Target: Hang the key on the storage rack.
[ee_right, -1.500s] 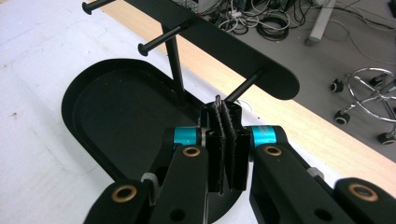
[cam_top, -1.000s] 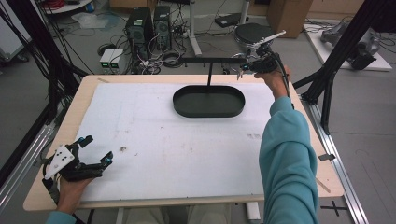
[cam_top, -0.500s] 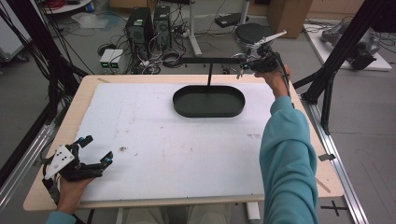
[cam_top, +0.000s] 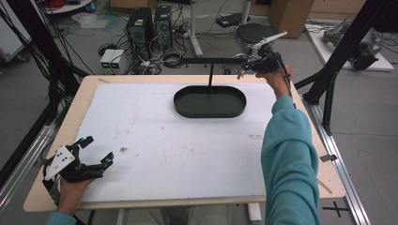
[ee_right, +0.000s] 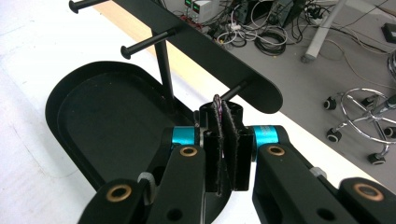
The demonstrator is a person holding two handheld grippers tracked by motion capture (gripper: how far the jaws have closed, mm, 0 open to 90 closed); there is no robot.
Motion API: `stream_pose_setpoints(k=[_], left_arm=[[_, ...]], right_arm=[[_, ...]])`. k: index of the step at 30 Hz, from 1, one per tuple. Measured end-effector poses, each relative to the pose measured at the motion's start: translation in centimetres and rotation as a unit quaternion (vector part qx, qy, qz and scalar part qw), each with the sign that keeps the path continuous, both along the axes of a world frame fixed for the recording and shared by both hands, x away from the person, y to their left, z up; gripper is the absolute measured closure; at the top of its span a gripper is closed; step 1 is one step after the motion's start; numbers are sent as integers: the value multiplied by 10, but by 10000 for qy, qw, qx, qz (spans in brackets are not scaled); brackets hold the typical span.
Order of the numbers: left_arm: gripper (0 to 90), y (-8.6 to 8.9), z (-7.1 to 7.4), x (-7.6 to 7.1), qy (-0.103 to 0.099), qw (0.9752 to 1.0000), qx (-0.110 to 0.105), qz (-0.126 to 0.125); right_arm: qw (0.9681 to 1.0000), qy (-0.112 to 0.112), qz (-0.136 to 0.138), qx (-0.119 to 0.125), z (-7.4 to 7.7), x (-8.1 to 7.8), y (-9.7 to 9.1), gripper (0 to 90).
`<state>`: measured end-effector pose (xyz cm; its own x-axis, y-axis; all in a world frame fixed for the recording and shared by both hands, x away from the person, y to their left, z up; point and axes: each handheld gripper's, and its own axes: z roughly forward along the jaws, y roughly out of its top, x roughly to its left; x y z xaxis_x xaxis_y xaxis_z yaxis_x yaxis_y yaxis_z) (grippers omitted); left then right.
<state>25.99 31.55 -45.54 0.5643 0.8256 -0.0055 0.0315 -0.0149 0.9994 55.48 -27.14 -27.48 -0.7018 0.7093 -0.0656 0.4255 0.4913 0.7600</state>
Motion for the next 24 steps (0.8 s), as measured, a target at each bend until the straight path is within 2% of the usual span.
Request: stream_pose_setpoints(k=[2, 7, 12, 16, 17, 18, 19, 22, 24], left_arm=[[17, 0, 0, 0, 1, 10000, -3, -2], [17, 0, 0, 0, 3, 10000, 2, -1], [17, 0, 0, 0, 4, 10000, 17, 1], [17, 0, 0, 0, 3, 10000, 14, -2], [17, 0, 0, 0, 6, 10000, 3, -1], [17, 0, 0, 0, 4, 10000, 4, 0], [17, 0, 0, 0, 9, 10000, -2, 3], [17, 0, 0, 0, 7, 10000, -7, 6], [17, 0, 0, 0, 16, 10000, -13, 3]], right_arm=[[10000, -4, -29, 2, 0, 0, -1, 859], [9997, -179, -119, 95, 5, -2, -7, 859], [9996, -104, -180, 179, 6, -4, -11, 832], [9994, -50, -147, 313, 6, -6, -10, 725], [9994, -74, -189, 295, 6, -6, -9, 666], [9992, -70, -219, 336, 6, -7, -8, 567], [9983, -26, -334, 470, 6, -8, -7, 446], [9963, 66, -637, 572, 7, -11, -5, 115], [9950, 177, -677, 709, 8, -15, -4, 6]])
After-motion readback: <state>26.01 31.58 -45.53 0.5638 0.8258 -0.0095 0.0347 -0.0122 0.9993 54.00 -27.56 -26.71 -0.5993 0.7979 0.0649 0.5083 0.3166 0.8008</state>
